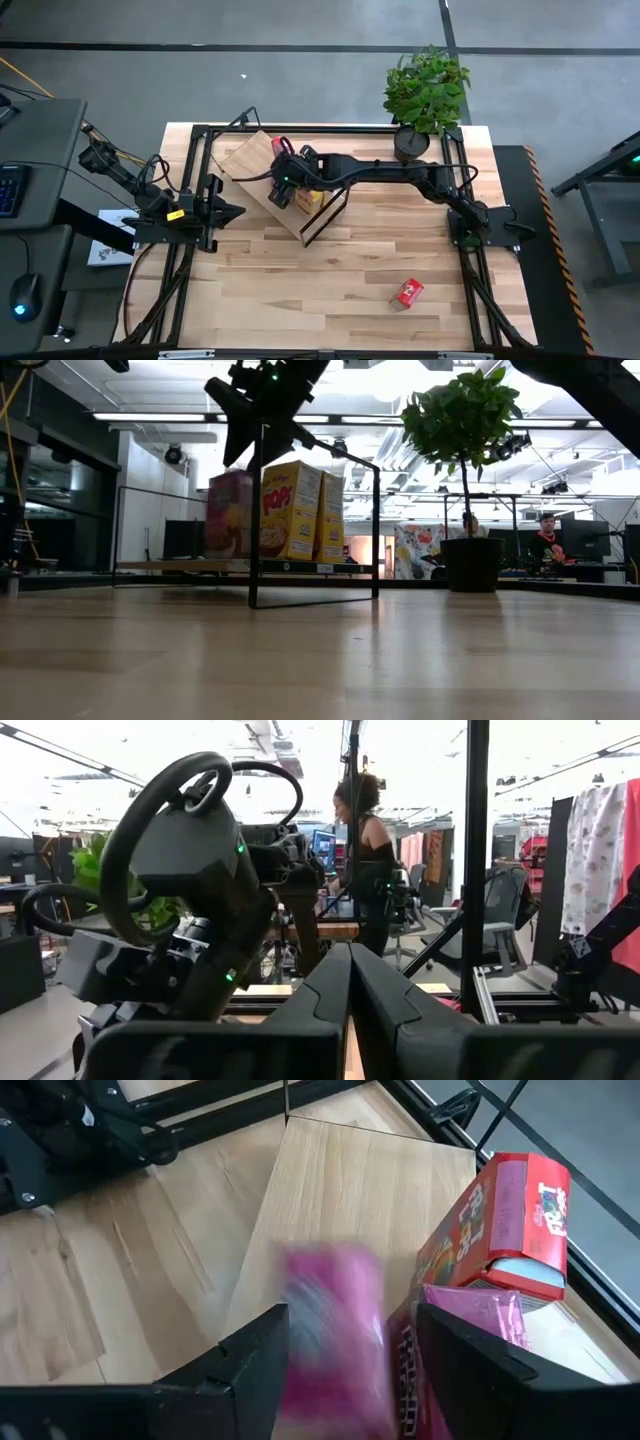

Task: Stack cereal on shelf
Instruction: Put the violet cereal box on the shelf aligned with the other violet cereal box

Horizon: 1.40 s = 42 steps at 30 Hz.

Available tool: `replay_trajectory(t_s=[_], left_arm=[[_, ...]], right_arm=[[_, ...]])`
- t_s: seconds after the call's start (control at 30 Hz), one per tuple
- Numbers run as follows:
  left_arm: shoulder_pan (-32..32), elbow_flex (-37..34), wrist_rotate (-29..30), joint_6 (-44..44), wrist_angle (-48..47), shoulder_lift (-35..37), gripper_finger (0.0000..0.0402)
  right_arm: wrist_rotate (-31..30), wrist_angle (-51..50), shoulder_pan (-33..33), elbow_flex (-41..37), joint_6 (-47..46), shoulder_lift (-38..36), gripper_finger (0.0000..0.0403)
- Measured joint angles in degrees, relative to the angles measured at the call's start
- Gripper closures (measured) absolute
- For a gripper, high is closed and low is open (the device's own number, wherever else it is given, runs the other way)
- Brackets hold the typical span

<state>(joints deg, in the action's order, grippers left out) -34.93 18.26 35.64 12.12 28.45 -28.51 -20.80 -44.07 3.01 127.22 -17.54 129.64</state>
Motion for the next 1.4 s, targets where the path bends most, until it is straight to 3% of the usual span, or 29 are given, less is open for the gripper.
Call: replay_trajectory(t_s=[0.23,0.53,0.77,0.87,0.97,1.23,1.4], left_arm=[[0.01,0.00,0.00,-0.56,-0.31,0.00,0.0402],[0.01,0.00,0.39,-0.61,-0.84,0.00,0.0401],[0.03,-0.02,11.98,0.94,-3.22,-0.08,0.0402],[0.10,-0.02,16.73,0.59,-4.03,-0.52,0.0402],[0.93,-0.02,17.40,0.03,-4.96,-1.49,0.0402],[4.67,-0.02,14.01,-6.30,-9.81,-5.97,0.0402],[5.54,-0.02,7.06,-14.38,-15.97,-6.78,0.0402]], right_arm=[[-0.20,0.92,-0.02,0.00,-0.15,-0.02,0.0164],[-0.12,1.90,-0.02,2.25,7.32,-0.11,0.0162],[-0.09,-6.60,0.04,7.47,17.14,-0.11,0.0170],[0.00,-9.78,0.54,6.87,19.27,-1.55,0.0190],[-1.03,-14.19,1.26,5.83,20.32,-3.45,0.0228],[-0.22,-25.27,1.93,5.70,20.26,-6.82,0.0388],[-0.92,-31.60,1.32,0.73,16.98,-10.41,0.0384]])
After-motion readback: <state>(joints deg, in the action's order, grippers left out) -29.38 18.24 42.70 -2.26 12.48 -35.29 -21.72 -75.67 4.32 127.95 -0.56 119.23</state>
